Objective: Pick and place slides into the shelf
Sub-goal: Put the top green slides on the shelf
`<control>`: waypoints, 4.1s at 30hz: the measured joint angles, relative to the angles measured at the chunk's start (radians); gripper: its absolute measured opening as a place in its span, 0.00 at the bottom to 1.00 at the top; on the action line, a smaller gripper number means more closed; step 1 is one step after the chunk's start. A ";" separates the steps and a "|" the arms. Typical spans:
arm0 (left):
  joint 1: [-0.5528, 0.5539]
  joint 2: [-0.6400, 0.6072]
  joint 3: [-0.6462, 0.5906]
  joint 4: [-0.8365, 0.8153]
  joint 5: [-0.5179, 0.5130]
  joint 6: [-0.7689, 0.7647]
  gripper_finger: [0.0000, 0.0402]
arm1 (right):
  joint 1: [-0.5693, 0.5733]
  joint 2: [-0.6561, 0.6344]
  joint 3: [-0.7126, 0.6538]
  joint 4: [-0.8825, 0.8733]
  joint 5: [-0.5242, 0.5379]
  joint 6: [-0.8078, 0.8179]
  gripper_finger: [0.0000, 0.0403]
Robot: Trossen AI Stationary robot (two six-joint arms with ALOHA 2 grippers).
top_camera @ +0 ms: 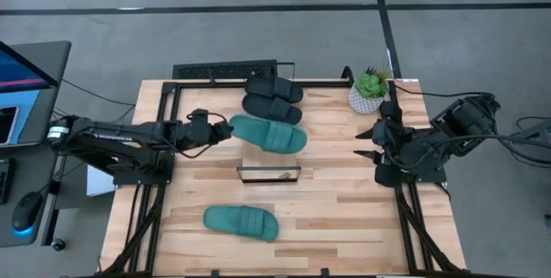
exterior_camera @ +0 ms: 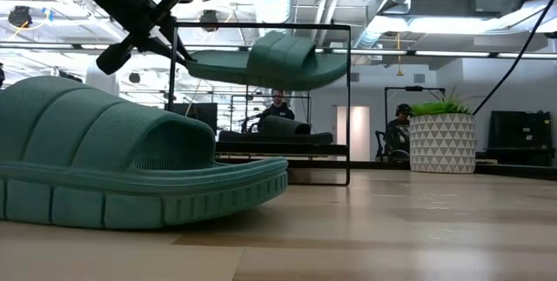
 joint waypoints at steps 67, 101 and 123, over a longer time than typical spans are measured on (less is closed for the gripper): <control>-0.544 0.478 0.001 0.072 -0.259 -0.645 0.00 | 0.210 0.002 0.000 0.000 -0.022 0.194 0.41; -0.534 0.477 0.001 0.058 -0.202 -0.486 0.19 | 0.207 0.002 0.000 0.000 -0.022 0.202 0.41; -0.534 0.476 0.003 -0.040 -0.199 -0.519 0.49 | 0.207 0.002 0.000 0.000 -0.021 0.201 0.41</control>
